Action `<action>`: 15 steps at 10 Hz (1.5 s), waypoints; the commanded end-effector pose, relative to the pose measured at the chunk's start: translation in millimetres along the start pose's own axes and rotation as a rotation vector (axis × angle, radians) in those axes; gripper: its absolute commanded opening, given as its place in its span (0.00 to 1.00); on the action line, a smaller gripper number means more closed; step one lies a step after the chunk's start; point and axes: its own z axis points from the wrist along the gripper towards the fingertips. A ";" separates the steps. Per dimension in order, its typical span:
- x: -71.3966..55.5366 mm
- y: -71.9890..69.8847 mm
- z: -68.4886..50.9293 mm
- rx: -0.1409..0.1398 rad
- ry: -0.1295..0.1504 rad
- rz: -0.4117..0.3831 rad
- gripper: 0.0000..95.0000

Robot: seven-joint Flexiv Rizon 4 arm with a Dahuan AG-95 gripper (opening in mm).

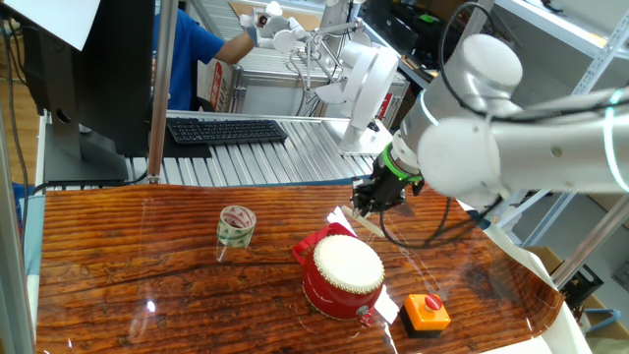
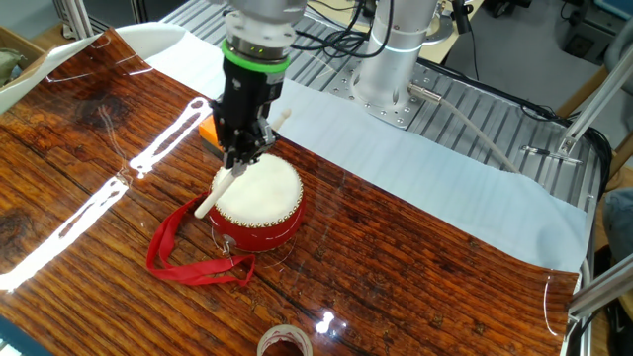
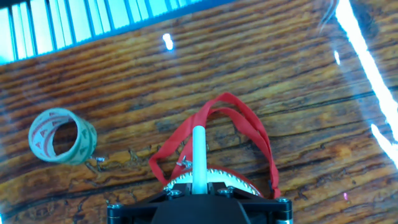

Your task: Play the drum

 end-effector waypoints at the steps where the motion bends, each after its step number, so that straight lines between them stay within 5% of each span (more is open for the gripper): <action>1: -2.6 0.5 3.2 0.000 -0.037 0.009 0.00; 3: -3.8 2.6 8.8 -0.001 -0.031 0.019 0.00; 4: -4.6 3.3 11.6 0.005 0.005 0.023 0.00; 6: -9.9 1.0 10.4 0.013 0.119 0.030 0.00; 9: -18.2 -2.0 8.9 0.013 0.191 0.028 0.00; 11: -18.2 -1.6 9.6 0.011 0.214 0.032 0.00; 15: -17.5 -0.1 11.8 -0.004 0.186 0.034 0.00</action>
